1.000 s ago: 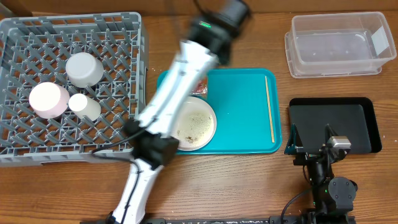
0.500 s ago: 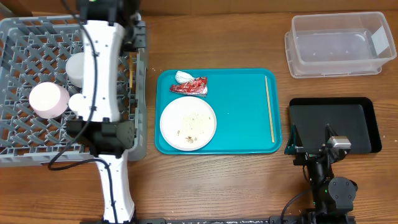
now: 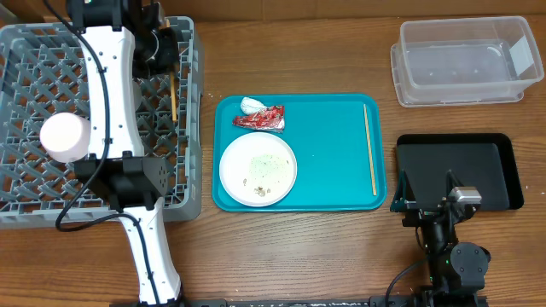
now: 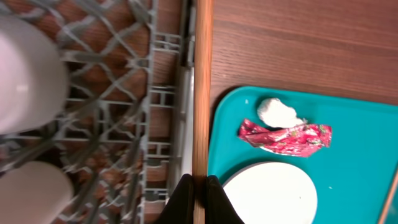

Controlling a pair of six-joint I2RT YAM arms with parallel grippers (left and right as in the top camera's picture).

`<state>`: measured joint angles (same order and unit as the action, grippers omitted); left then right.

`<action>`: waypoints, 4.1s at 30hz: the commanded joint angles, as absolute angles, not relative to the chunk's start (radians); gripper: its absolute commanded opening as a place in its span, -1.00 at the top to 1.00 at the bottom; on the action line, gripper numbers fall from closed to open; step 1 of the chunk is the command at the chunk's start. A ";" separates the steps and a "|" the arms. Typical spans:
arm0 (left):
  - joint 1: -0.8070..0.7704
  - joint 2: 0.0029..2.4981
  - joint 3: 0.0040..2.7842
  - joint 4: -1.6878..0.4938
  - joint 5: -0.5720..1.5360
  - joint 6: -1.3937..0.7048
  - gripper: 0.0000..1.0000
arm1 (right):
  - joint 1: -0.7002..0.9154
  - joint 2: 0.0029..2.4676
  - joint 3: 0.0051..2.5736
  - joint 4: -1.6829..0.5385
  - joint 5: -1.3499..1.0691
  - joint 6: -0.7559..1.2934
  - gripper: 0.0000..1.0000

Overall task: Sort waste into correct bins and load items into the dishwasher
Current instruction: 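Carry the chopstick to the rack and insert it upright, then release the chopstick and move the left gripper back to the tray, then grasp the second wooden chopstick with the left gripper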

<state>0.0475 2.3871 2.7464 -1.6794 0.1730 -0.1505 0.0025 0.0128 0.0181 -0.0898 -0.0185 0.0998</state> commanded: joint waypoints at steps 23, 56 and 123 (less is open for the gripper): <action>0.034 2.498 2.724 -1.670 0.109 0.051 0.92 | 0.006 0.003 0.008 -0.084 -0.009 0.093 -0.99; 0.034 2.478 2.772 -1.690 0.144 -0.090 -0.99 | 0.006 0.003 0.008 -0.084 -0.009 0.093 -0.99; -0.910 2.500 2.227 -0.932 -0.386 -0.912 -0.46 | 0.006 0.003 0.008 -0.084 -0.009 0.093 -0.99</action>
